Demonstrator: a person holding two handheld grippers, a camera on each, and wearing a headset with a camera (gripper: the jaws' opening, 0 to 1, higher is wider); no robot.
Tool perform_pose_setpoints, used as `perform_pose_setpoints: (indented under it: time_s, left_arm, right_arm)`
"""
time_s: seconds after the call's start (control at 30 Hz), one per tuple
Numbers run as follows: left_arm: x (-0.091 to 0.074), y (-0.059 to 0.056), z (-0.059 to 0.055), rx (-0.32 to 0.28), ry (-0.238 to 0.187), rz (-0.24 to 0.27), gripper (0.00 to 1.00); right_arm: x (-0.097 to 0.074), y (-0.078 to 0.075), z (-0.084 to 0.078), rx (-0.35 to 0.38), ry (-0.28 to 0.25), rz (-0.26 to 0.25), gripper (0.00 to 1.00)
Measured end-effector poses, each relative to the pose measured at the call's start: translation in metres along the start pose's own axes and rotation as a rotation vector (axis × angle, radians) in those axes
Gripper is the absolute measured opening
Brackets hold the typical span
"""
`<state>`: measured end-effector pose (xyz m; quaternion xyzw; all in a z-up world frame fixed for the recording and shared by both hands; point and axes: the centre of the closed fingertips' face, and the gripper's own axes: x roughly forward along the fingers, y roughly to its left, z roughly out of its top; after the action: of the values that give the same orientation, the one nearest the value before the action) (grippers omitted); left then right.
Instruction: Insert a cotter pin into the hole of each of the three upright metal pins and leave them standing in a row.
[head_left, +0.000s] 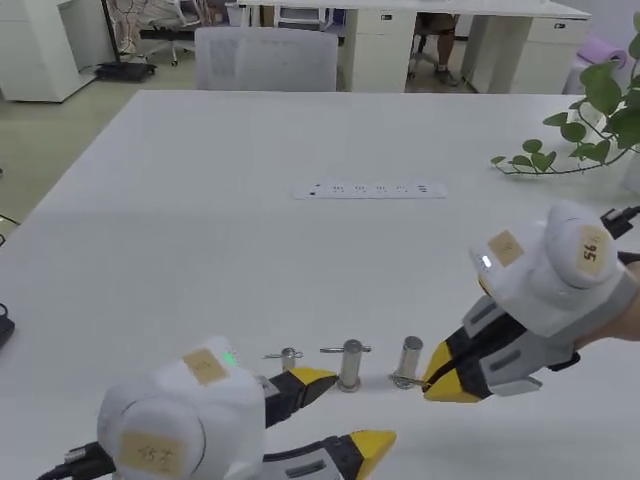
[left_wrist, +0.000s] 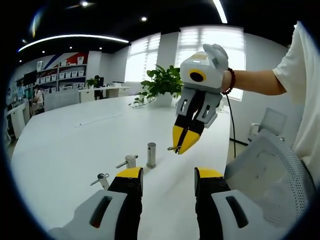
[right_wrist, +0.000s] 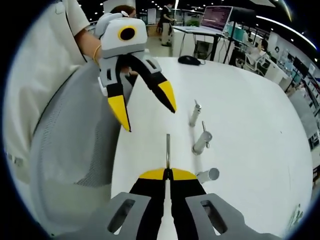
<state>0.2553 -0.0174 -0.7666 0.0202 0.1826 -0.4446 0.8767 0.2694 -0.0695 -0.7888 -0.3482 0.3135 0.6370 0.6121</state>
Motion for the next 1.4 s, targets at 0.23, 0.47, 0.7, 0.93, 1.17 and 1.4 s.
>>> perform_pose_setpoints:
  time_s: [0.23, 0.47, 0.7, 0.93, 1.17, 1.4]
  left_arm:
    - [0.014, 0.005, -0.004, -0.021, 0.013, 0.045, 0.39]
    - [0.029, 0.006, -0.006, -0.037, 0.019, 0.059, 0.39]
    - [0.045, 0.008, -0.015, -0.071, 0.044, 0.076, 0.37]
    - [0.060, 0.012, -0.023, -0.074, 0.063, 0.104, 0.33]
    - [0.075, 0.015, -0.025, -0.047, 0.063, 0.133, 0.32]
    - [0.085, 0.022, -0.025, -0.066, 0.045, 0.175, 0.30]
  right_arm:
    - [-0.002, -0.006, -0.013, 0.017, 0.034, -0.020, 0.03]
    - [-0.007, -0.015, -0.028, 0.039, 0.063, -0.045, 0.03]
    - [-0.008, -0.024, -0.043, 0.051, 0.096, -0.065, 0.03]
    - [-0.009, -0.034, -0.055, 0.053, 0.130, -0.080, 0.03]
    - [-0.008, -0.039, -0.065, 0.049, 0.162, -0.083, 0.03]
    - [-0.005, -0.046, -0.075, 0.061, 0.182, -0.094, 0.03]
